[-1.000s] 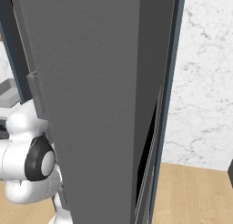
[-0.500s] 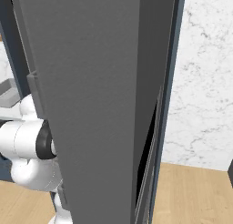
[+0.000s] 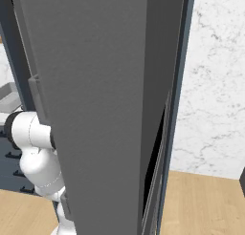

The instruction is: Place one avocado and one steak in each tupperware on the nearby counter, to pack two identical lunches.

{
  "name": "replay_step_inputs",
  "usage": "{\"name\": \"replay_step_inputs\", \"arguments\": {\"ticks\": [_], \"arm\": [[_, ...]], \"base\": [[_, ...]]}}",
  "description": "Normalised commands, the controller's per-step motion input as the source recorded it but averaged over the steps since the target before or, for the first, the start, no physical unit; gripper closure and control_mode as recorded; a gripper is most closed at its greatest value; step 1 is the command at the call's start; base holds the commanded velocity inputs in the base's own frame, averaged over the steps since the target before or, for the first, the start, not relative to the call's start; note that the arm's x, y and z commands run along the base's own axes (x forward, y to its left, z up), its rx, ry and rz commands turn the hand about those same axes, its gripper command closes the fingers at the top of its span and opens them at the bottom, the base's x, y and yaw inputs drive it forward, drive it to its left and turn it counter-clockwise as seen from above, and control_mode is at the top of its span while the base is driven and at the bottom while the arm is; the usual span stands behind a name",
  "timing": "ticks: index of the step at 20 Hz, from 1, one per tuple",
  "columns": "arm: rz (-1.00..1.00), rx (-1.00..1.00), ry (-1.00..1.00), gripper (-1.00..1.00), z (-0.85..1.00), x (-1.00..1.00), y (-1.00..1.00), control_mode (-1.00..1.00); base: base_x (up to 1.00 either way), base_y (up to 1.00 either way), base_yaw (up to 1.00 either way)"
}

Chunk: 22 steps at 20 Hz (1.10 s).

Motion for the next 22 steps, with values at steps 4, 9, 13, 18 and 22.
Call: {"name": "replay_step_inputs", "arguments": {"ticks": [4, 9, 13, 18, 22], "arm": [[0.00, 0.00, 0.00, -1.00, -0.02, 0.58, -0.11, -1.00], [0.00, 0.00, 0.00, -1.00, -0.06, 0.46, -0.03, -1.00], [0.00, 0.00, 0.00, -1.00, -0.20, 0.26, -0.12, -1.00], [0.00, 0.00, 0.00, -1.00, -0.22, 0.27, -0.11, -1.00], [0.00, 0.00, 0.00, -1.00, -0.16, 0.29, -0.01, -1.00]], "base": [[0.00, 0.00, 0.00], [0.00, 0.00, 0.00], [0.00, 0.00, 0.00], [0.00, 0.00, 0.00], [0.00, 0.00, 0.00]]}}
